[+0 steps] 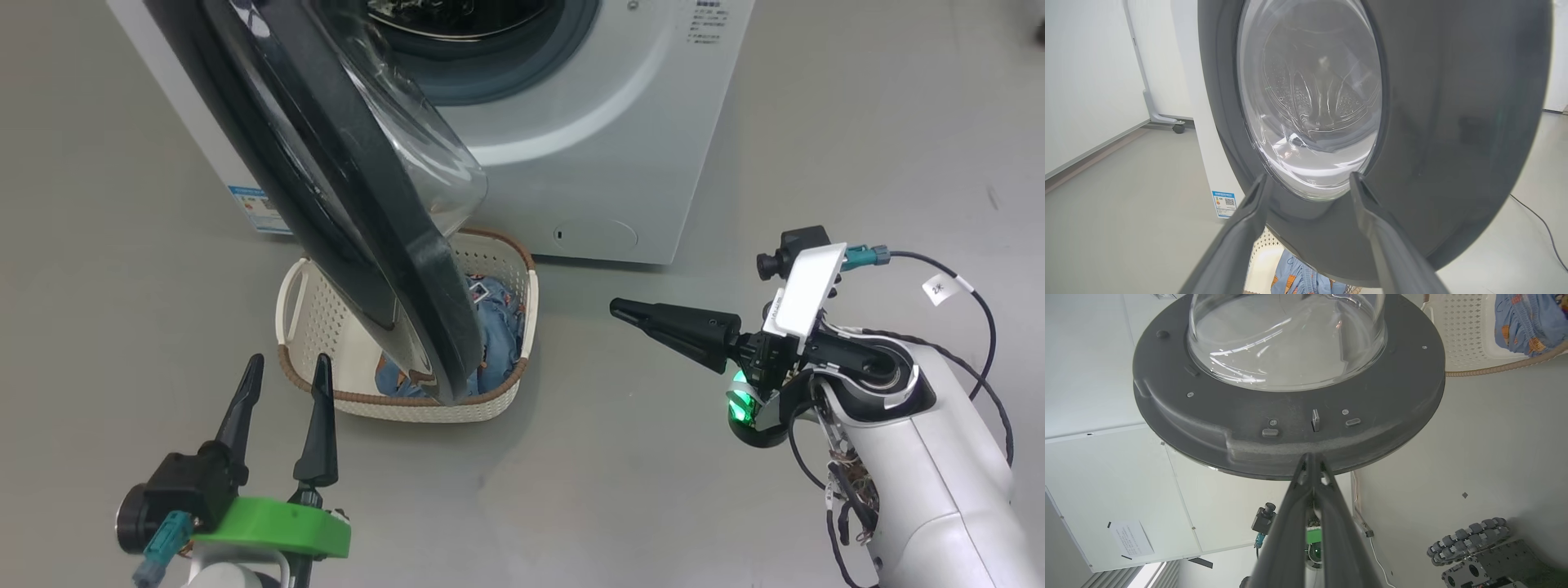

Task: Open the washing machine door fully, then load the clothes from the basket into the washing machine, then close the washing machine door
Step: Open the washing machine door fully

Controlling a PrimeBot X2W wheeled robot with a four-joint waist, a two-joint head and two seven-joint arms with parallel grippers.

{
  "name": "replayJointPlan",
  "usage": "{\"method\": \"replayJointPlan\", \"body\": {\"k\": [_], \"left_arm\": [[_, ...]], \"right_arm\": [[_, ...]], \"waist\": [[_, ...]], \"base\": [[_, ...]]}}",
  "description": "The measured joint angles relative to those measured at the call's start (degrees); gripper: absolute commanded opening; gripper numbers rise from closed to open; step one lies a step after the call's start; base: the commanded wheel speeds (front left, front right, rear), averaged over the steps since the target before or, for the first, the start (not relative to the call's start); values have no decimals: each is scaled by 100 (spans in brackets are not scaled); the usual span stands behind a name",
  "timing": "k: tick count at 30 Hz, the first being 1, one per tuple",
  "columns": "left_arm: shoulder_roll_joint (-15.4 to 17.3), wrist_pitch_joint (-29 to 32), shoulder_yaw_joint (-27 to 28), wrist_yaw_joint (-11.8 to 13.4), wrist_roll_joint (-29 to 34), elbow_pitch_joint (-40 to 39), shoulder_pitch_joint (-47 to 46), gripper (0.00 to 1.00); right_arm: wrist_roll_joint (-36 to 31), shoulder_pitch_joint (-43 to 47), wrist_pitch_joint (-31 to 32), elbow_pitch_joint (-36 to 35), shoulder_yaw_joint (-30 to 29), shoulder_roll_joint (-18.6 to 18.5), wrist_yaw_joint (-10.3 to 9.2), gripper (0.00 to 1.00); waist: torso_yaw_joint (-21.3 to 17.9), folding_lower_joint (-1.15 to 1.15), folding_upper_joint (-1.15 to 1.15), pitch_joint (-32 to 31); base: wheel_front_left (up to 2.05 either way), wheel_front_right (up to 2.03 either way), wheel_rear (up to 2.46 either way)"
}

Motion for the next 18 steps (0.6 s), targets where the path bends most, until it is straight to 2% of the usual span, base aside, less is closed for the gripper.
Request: {"method": "replayJointPlan", "body": {"k": [14, 15, 16, 17, 18], "left_arm": [[-8, 0, 198, -250, 33, 9, 367, 100], [-9, 0, 213, -265, 44, 9, 387, 100], [-9, 0, 230, -277, 44, 9, 402, 100], [-11, 0, 270, -297, 45, 8, 436, 100], [-11, 0, 287, -301, 47, 8, 455, 100]], "right_arm": [[109, 603, -421, 152, -188, 91, 153, 0], [109, 627, -488, 153, -233, 97, 157, 8], [109, 648, -559, 153, -280, 101, 190, 40], [109, 672, -683, 157, -367, 103, 203, 100], [109, 682, -739, 159, -404, 107, 230, 100]], "waist": [[-571, 0, 0, -512], [-600, 0, 0, -530], [-626, 0, 0, -546], [-673, 0, 0, -575], [-695, 0, 0, -587]], "base": [[0, 0, 0], [0, 0, 0], [0, 0, 0], [0, 0, 0], [0, 0, 0]]}}
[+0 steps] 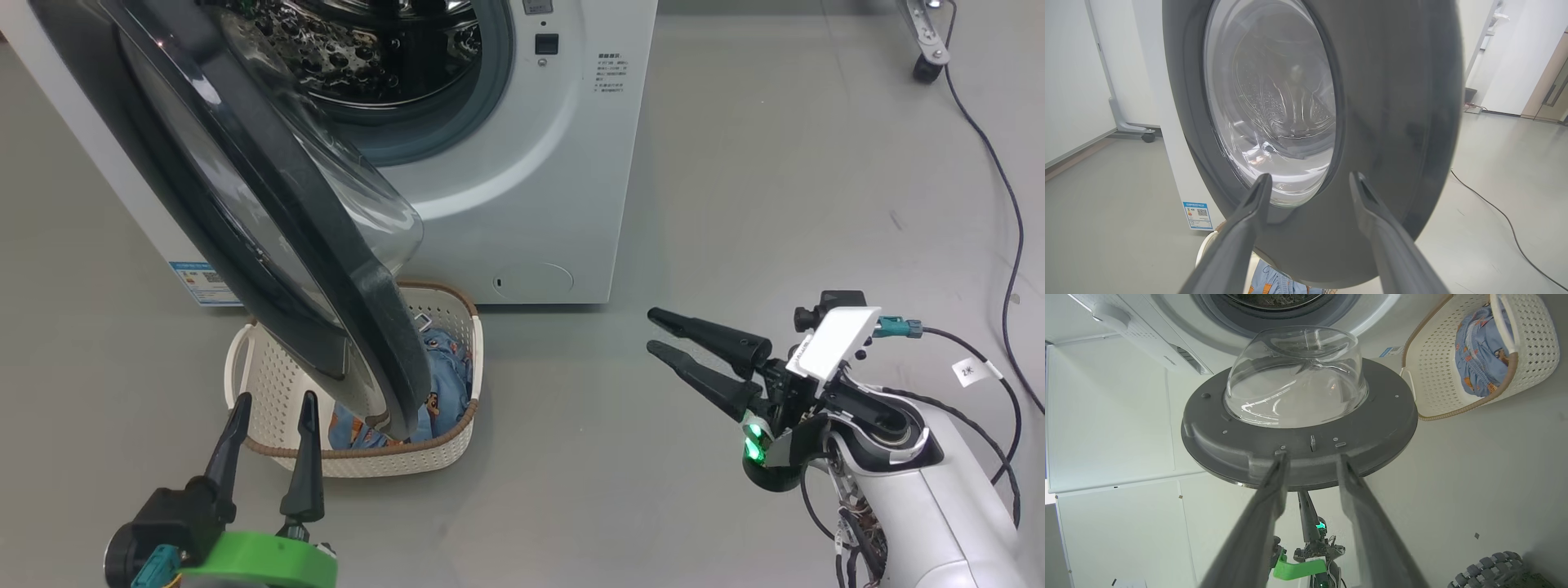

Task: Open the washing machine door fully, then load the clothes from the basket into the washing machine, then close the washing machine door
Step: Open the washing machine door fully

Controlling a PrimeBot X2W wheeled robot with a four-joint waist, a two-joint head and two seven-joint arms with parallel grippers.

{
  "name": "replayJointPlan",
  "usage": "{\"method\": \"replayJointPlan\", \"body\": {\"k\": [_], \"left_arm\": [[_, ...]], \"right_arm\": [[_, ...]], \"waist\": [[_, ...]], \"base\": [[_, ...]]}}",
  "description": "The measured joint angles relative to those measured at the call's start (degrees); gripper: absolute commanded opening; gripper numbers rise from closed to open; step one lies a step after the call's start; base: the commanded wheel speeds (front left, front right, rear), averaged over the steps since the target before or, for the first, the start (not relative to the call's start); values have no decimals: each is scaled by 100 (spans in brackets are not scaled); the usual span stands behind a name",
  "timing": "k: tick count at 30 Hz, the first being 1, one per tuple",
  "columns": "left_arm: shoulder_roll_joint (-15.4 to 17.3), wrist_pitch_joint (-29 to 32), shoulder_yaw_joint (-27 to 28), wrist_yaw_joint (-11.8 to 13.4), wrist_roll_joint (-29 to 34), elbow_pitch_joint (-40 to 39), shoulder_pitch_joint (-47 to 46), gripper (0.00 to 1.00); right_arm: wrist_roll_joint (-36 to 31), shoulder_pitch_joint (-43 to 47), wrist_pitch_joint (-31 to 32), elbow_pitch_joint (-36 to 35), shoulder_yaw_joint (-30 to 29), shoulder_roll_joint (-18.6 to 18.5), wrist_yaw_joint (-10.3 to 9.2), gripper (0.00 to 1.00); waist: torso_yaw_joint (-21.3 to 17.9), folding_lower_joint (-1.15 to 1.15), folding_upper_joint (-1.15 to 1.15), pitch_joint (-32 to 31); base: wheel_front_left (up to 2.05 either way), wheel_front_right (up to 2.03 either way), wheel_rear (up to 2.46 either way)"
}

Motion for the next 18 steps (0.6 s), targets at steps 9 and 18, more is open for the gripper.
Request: {"method": "replayJointPlan", "body": {"k": [9, 18], "left_arm": [[-14, 0, 47, -114, 40, -11, 28, 100], [-31, 0, 149, -153, 83, -26, 29, 100]], "right_arm": [[-261, 99, -668, -32, -337, -56, 202, 100], [-809, 199, -1403, -191, -516, -193, 324, 100]], "waist": [[-117, 0, 0, -55], [-200, 0, 0, -65]], "base": [[0, 0, 0], [0, 0, 0]]}}
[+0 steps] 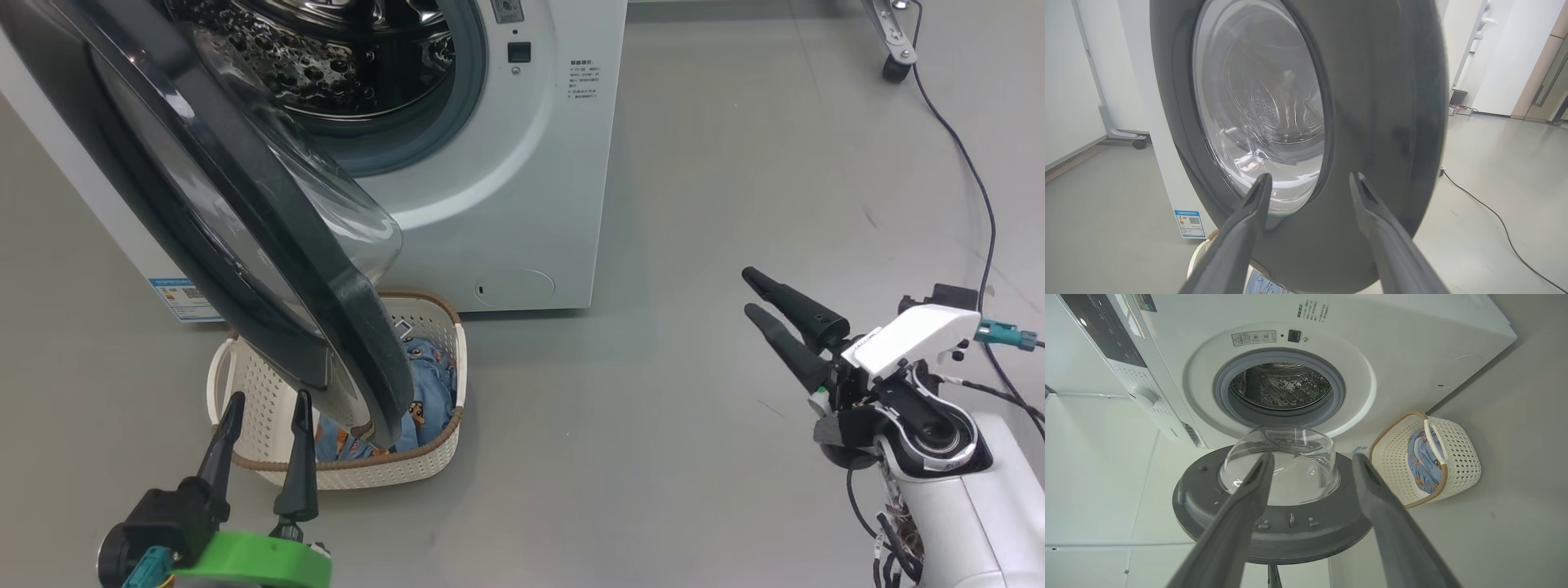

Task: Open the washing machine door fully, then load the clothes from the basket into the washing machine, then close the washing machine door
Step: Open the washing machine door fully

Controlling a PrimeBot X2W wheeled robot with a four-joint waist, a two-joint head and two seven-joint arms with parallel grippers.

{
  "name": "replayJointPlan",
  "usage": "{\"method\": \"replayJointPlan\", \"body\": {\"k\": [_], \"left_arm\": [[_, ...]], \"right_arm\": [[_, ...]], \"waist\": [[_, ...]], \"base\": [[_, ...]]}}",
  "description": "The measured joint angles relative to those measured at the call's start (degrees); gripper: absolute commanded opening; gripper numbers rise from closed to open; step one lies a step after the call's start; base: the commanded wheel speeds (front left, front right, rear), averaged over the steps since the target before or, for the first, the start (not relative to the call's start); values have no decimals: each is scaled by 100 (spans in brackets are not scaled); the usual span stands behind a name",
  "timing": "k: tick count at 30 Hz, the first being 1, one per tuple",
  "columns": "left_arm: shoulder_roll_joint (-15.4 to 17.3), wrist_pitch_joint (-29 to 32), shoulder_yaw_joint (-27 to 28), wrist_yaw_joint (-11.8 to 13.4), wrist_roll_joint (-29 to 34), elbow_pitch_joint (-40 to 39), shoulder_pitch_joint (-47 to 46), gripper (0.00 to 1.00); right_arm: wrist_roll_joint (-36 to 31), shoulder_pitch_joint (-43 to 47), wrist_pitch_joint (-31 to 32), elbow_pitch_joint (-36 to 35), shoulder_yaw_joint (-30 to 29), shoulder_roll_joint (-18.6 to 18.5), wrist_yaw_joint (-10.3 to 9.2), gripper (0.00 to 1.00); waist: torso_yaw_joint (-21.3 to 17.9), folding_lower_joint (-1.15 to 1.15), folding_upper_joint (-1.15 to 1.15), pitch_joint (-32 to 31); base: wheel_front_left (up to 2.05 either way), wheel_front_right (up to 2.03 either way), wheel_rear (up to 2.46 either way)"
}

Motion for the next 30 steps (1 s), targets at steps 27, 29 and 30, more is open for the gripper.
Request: {"method": "replayJointPlan", "body": {"k": [27, 29, 30], "left_arm": [[-64, 0, 192, -148, 48, -11, 62, 100], [-74, 0, 212, -149, 48, -11, 67, 100], [-78, 0, 226, -149, 48, -12, 77, 100]], "right_arm": [[-3805, 420, -3778, -1017, 799, -1027, 47, 100], [-3990, 531, -3987, -969, 848, -1083, 48, 100], [-4100, 586, -4099, -940, 858, -1105, 48, 100]], "waist": [[-154, 0, 0, -89], [-157, 0, 0, -97], [-160, 0, 0, -100]], "base": [[0, 0, 0], [0, 0, 0], [0, 0, 0]]}}
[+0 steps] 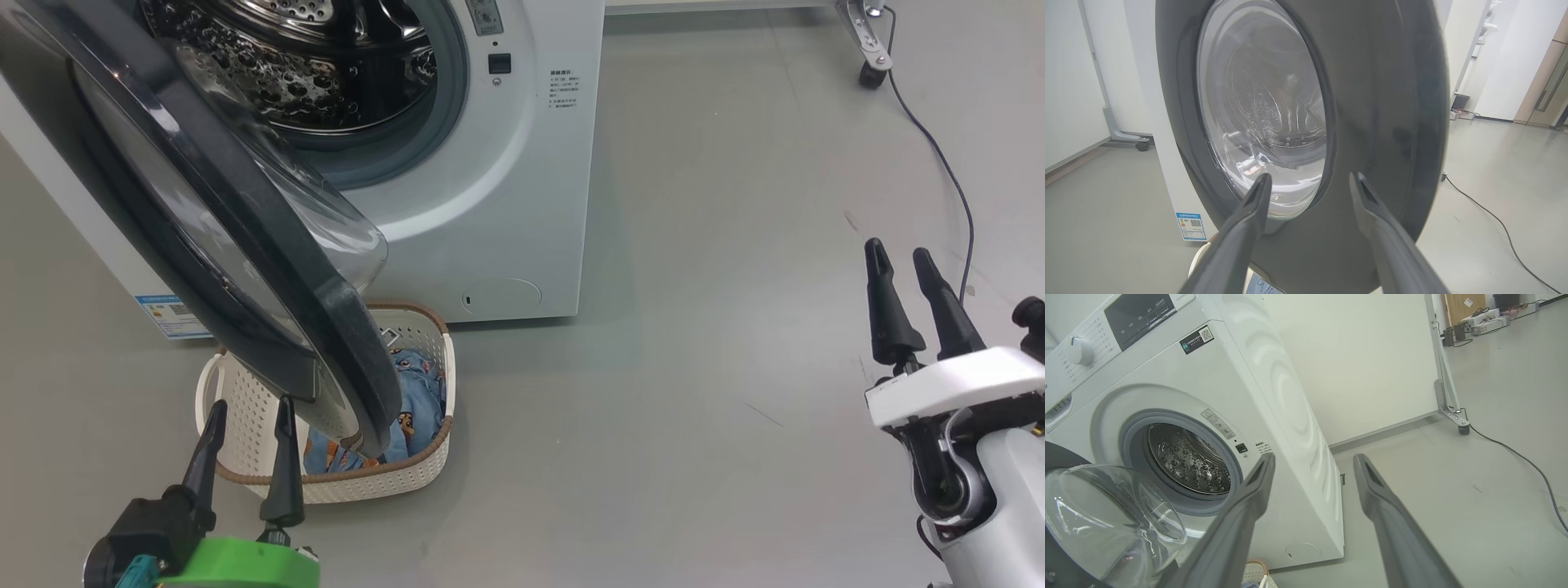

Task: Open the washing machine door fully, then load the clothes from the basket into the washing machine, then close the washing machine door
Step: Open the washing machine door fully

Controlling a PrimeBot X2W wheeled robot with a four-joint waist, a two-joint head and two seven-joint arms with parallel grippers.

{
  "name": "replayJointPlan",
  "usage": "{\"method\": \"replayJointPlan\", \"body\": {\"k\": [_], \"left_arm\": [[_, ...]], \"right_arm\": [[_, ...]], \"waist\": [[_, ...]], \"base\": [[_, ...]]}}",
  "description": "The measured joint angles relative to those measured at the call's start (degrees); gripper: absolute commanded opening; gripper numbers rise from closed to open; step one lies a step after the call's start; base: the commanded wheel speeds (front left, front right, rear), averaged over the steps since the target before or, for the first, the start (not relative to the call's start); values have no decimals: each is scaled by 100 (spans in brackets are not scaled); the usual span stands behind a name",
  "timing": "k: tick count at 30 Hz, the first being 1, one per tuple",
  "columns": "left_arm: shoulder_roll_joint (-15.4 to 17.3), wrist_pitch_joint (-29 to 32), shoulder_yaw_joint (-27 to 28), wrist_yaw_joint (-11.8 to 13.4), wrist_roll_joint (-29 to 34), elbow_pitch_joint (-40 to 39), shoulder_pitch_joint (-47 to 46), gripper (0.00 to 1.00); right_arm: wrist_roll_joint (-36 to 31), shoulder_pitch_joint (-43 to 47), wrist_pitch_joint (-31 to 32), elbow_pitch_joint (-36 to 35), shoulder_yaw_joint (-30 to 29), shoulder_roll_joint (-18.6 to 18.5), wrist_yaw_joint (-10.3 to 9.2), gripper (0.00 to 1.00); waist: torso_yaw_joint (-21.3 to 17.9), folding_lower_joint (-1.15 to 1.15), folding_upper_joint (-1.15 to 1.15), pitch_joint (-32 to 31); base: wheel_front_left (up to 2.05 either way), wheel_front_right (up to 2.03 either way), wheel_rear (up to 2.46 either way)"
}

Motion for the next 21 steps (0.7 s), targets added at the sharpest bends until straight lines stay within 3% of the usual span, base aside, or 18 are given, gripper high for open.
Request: {"method": "replayJointPlan", "body": {"k": [4, 12, 21], "left_arm": [[-2, 0, 48, -34, 0, 0, 46, 100], [-16, 0, 113, -43, 0, -12, 130, 100], [-29, 0, 145, -45, 25, -18, 165, 100]], "right_arm": [[-296, 227, -372, 129, 26, -64, 0, 100], [-1084, 569, -410, 152, 73, -243, -8, 100], [-1846, 854, -410, -69, 15, -259, -274, 100]], "waist": [[-20, 0, 0, -20], [-79, 0, 0, -50], [-117, 0, 0, -58]], "base": [[0, 0, 0], [0, 0, 0], [0, 0, 0]]}}
